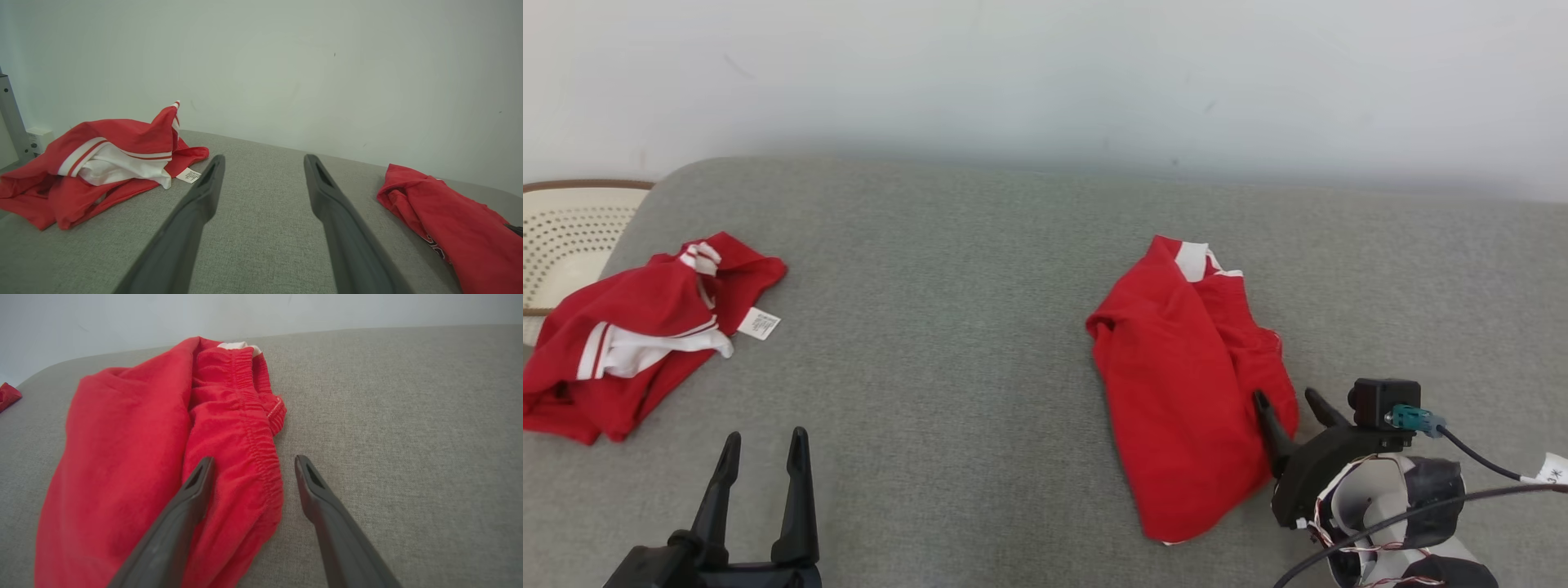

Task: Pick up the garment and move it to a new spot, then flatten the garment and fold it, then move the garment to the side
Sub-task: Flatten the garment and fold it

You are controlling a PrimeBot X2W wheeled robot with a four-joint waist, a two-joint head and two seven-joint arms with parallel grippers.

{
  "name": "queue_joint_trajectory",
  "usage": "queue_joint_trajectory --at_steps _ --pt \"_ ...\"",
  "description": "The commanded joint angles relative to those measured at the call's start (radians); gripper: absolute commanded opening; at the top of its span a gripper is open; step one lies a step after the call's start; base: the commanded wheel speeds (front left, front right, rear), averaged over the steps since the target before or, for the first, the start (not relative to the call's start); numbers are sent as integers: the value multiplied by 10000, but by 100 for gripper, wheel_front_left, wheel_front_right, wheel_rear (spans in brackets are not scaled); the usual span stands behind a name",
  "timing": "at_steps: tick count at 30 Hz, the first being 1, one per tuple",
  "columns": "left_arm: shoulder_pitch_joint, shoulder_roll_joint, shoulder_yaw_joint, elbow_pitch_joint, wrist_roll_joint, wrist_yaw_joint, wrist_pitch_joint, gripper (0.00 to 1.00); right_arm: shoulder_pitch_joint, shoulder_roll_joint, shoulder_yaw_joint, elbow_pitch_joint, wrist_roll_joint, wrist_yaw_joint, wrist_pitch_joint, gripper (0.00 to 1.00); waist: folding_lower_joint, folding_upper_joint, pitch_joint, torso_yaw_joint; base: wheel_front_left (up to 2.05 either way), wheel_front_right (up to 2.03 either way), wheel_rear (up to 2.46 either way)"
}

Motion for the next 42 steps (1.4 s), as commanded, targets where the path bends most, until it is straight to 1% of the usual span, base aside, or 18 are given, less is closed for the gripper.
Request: queue_joint_trajectory --at_steps 1,5,6,7,12,16,19,26,31,36,42 --pt "70 -20 67 34 66 -56 -40 100 -169 -15 169 429 270 6 69 100 0 0 -18 243 0 0 0" --pt "96 -82 133 106 118 -128 -40 100 -447 -32 596 1084 794 6 86 100 0 0 -46 374 0 0 0" --pt "119 -90 159 130 121 -148 -40 100 -510 -70 715 1169 863 5 -38 24 0 0 -54 383 0 0 0" --pt "143 -102 198 135 131 -123 -40 100 -578 -80 806 1228 948 5 -176 0 0 0 -62 383 0 0 0" --pt "258 -150 401 109 169 -145 -40 100 -942 -187 1253 1355 1098 6 -972 0 0 0 -110 270 0 0 0" --pt "271 -187 475 88 189 -169 -40 100 -1293 -274 1386 1181 1014 5 -1318 0 0 0 -127 168 0 0 0" --pt "225 -224 488 110 222 -214 -40 100 -1576 -318 1447 810 857 6 -1510 0 0 0 -138 77 0 0 0" --pt "259 -292 610 165 265 -236 -40 100 -2266 -344 1353 -583 420 5 -1629 0 0 0 -210 -60 0 0 0" --pt "316 -325 708 162 286 -306 -40 100 -2522 -409 813 -1830 -103 6 -1625 0 0 0 -297 -74 0 0 0" --pt "385 -348 822 138 303 -349 -40 100 -1976 -319 278 -3012 -592 6 -1623 0 0 0 -310 -63 0 0 0" --pt "411 -382 869 145 343 -402 -40 100 -1032 -132 192 -3981 -803 6 -1386 0 0 0 -231 -139 0 0 0"
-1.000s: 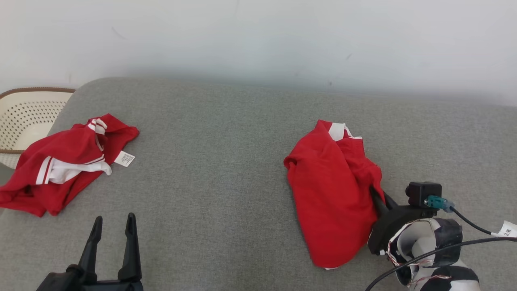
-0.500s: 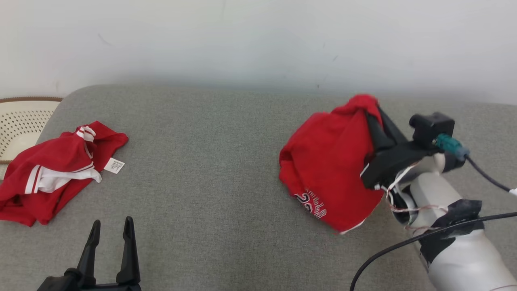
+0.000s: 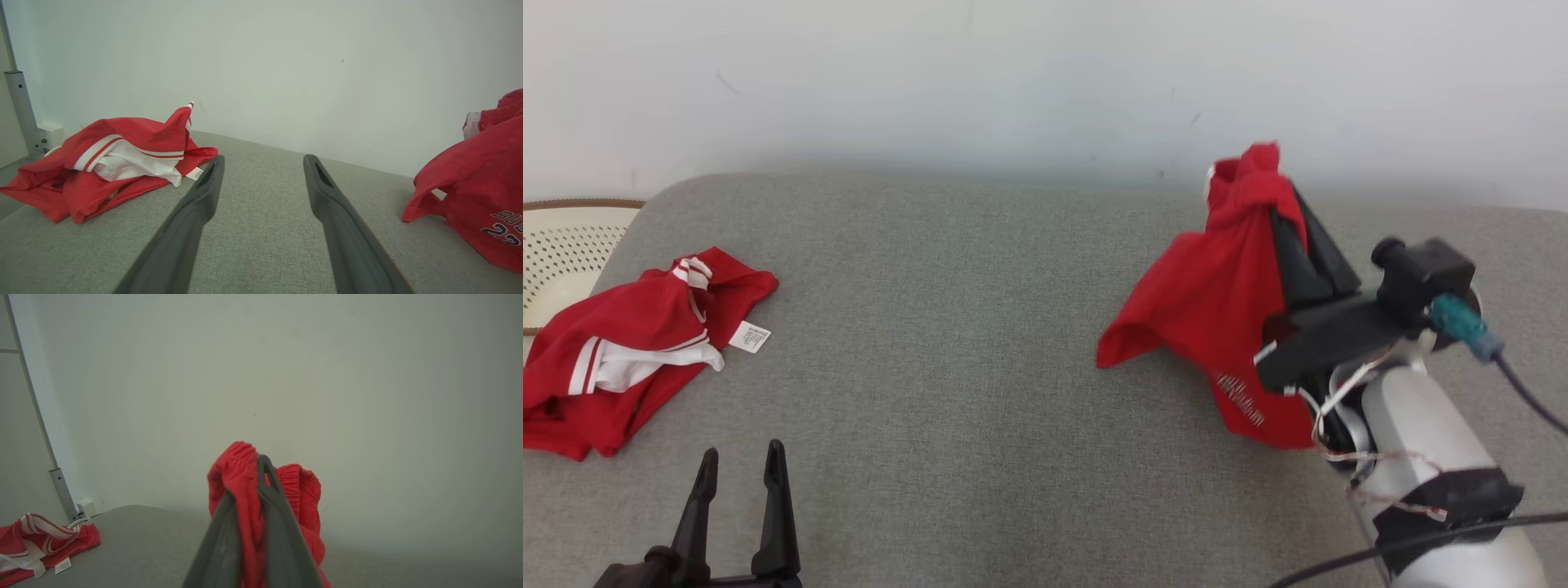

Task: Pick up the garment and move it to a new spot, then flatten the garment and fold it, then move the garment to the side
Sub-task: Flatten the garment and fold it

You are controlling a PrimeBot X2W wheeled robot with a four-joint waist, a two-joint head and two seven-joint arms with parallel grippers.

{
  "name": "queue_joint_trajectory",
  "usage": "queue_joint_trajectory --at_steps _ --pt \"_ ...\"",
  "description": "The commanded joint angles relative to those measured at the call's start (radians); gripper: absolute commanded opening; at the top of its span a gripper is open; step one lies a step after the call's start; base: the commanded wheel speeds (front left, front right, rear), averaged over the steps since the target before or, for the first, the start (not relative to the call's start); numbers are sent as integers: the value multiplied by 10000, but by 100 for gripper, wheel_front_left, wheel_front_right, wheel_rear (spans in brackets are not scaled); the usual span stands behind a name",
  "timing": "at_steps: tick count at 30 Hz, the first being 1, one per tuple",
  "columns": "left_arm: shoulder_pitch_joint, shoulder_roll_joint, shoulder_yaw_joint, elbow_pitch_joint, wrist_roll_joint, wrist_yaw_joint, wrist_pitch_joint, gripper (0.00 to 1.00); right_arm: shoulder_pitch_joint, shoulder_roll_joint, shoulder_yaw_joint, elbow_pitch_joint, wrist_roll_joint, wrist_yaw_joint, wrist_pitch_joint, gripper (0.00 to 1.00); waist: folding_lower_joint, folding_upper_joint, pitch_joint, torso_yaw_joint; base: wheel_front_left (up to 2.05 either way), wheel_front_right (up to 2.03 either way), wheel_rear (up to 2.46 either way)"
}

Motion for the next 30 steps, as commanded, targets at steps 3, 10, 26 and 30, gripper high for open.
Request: queue_joint_trajectory --at_steps 3,10,26,30 --pt "114 -11 -23 79 126 -66 -40 100 753 94 58 -254 -48 8 218 0 0 0 69 -49 0 0 0" --pt "-136 -53 -92 158 133 -139 -40 100 1767 406 1394 -336 60 7 378 0 0 0 241 -68 0 0 0" --pt "-119 -96 -99 311 186 -165 -40 100 1885 857 2297 97 1147 7 -123 100 0 0 210 -89 0 0 0" --pt "-25 -101 -106 323 180 -150 -41 100 2243 580 2631 -474 1771 8 119 100 0 0 115 -156 0 0 0"
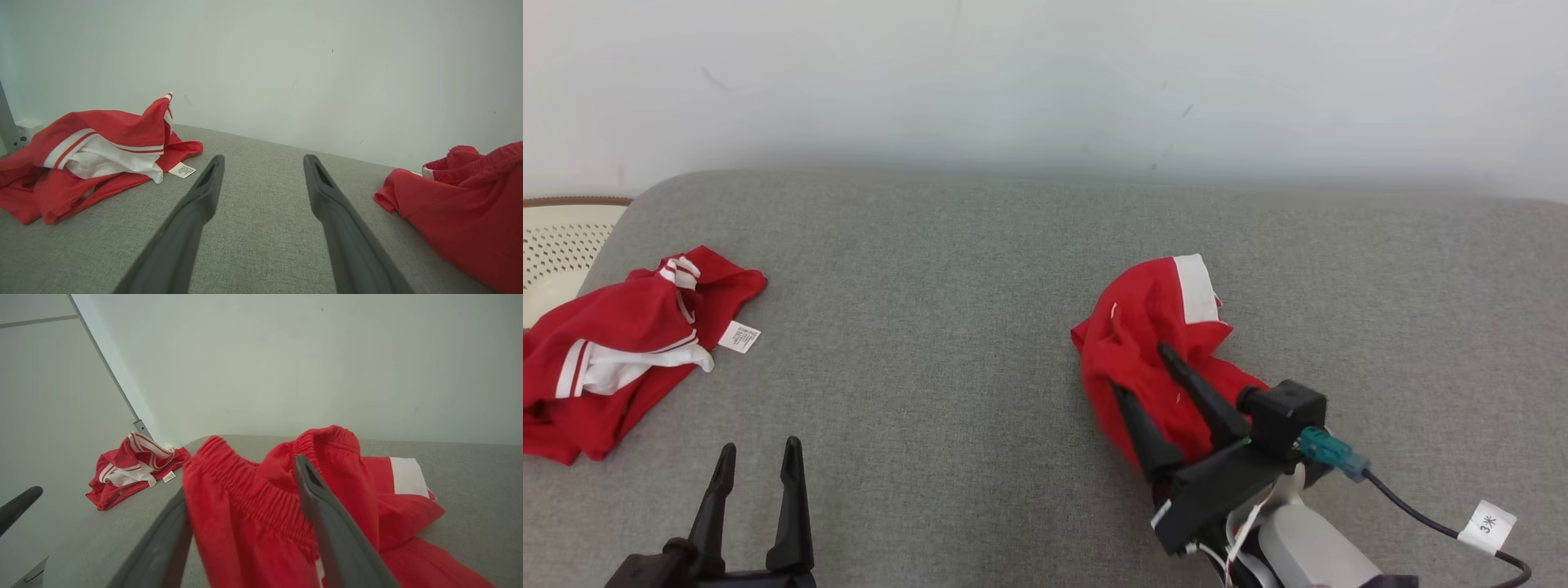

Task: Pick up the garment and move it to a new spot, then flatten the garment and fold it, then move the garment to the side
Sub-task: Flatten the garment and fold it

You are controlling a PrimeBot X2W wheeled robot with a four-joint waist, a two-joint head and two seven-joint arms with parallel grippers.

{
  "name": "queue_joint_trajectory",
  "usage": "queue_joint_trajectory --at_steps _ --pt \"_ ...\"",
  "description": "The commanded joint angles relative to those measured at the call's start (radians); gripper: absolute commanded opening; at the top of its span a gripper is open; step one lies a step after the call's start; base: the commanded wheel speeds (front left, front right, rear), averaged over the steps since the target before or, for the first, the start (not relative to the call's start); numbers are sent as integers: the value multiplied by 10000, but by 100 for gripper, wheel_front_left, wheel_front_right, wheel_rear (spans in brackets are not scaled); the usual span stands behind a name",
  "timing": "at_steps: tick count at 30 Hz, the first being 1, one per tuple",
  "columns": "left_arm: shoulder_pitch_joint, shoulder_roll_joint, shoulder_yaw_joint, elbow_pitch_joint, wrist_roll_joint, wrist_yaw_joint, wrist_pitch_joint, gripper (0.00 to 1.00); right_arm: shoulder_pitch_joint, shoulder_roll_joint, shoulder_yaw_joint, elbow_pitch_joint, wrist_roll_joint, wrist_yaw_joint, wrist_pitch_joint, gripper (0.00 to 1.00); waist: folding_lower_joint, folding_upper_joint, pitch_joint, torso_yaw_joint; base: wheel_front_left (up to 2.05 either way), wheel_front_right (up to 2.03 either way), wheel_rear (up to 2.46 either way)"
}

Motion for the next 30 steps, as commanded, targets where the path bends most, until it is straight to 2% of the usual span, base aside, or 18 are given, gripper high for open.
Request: queue_joint_trajectory --at_steps 1,6,13,18,24,30 --pt "205 -8 52 30 13 18 -41 100 182 -235 241 -111 118 7 270 100 0 -1 -49 -52 0 0 0" --pt "212 -13 42 53 35 -39 -41 100 384 -651 754 -105 197 7 960 100 0 -1 -104 -58 0 0 0" --pt "274 -19 2 114 35 -31 -41 100 570 -853 1402 71 572 7 2353 100 0 -1 -208 -28 0 0 0" --pt "382 -22 23 168 24 -14 -41 100 472 -1127 1801 -229 839 7 2974 100 0 -1 -315 -23 0 0 0" --pt "461 -25 35 166 -3 38 -41 100 422 -1540 2314 -900 1302 7 3393 100 0 -1 -415 -39 0 0 0" --pt "474 -26 35 137 -40 65 -41 100 435 -1770 2332 -1481 1611 7 3152 100 0 -1 -441 -41 0 0 0"
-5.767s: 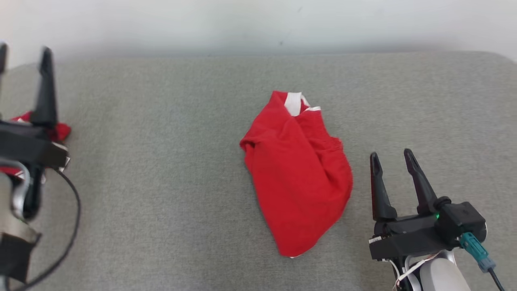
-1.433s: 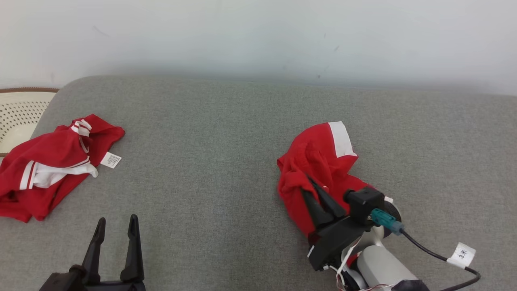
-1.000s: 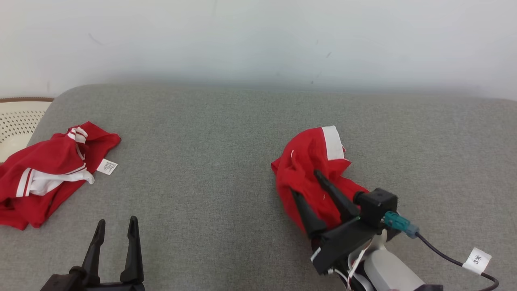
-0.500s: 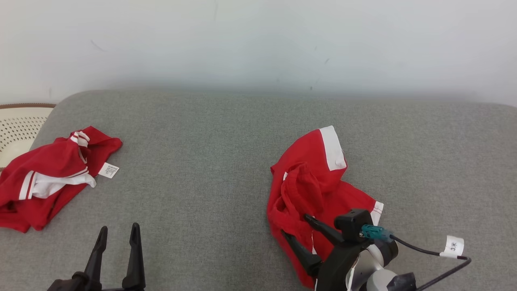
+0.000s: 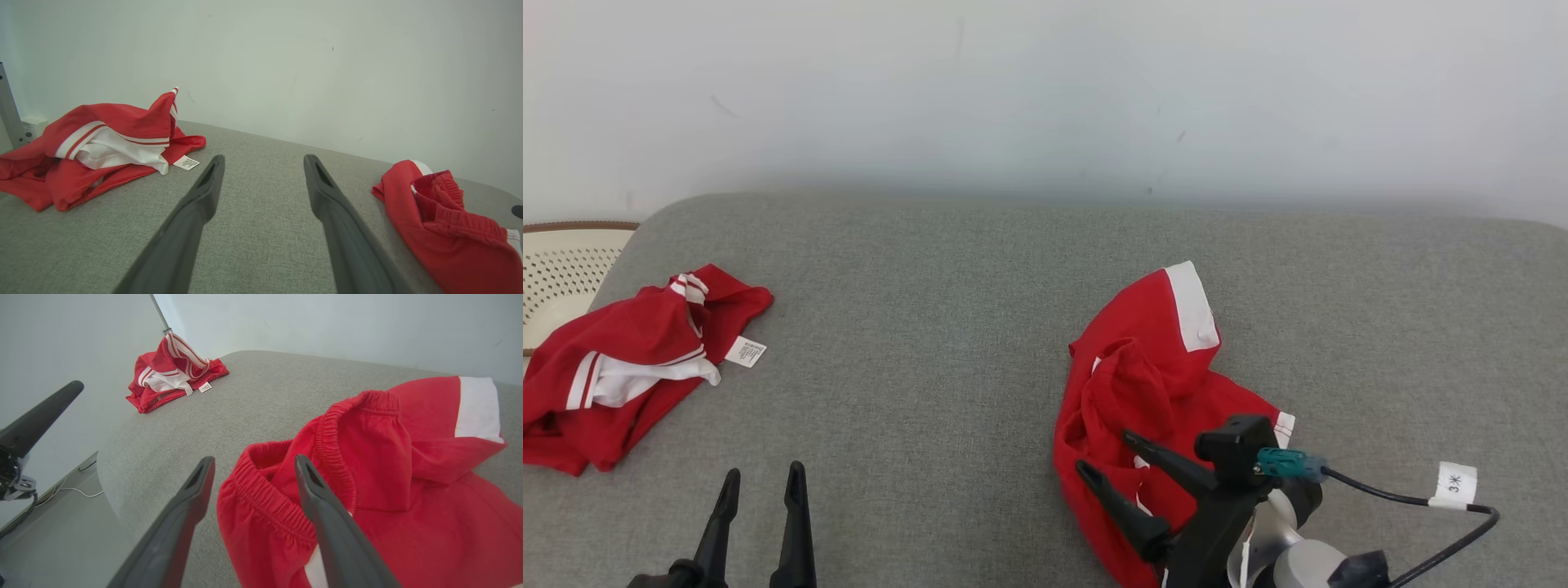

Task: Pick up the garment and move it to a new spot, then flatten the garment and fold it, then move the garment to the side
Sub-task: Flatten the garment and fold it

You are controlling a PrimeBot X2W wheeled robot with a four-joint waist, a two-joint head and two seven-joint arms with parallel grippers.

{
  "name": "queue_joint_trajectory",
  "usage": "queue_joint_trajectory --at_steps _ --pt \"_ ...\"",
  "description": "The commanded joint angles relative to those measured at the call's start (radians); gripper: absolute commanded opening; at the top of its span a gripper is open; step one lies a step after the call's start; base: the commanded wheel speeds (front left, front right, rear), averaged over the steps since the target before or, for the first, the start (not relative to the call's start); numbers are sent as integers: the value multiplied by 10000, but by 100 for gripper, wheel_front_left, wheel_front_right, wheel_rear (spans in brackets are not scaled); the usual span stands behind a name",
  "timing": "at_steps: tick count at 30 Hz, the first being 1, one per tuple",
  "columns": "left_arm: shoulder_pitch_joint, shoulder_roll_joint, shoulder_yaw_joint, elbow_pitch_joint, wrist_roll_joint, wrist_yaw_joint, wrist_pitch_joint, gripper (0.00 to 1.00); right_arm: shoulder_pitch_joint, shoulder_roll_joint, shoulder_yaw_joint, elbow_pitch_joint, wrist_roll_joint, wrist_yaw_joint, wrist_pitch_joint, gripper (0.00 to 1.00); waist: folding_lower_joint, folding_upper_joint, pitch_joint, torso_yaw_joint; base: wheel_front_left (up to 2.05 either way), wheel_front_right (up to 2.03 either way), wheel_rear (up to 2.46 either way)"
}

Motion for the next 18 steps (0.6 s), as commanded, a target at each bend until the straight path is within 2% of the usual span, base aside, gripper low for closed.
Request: queue_joint_trajectory --at_steps 1,8,18 --pt "116 -6 36 -5 -68 56 -41 100 49 -99 -19 -99 123 5 -98 100 0 0 -1 2 0 0 0" --pt "155 -8 80 -87 -79 38 -41 100 158 -244 -625 -555 68 5 -911 100 0 0 36 -36 0 0 0" --pt "105 -7 90 -188 9 31 -41 100 957 71 -3364 -121 -1440 5 -2231 100 0 0 163 -240 0 0 0"
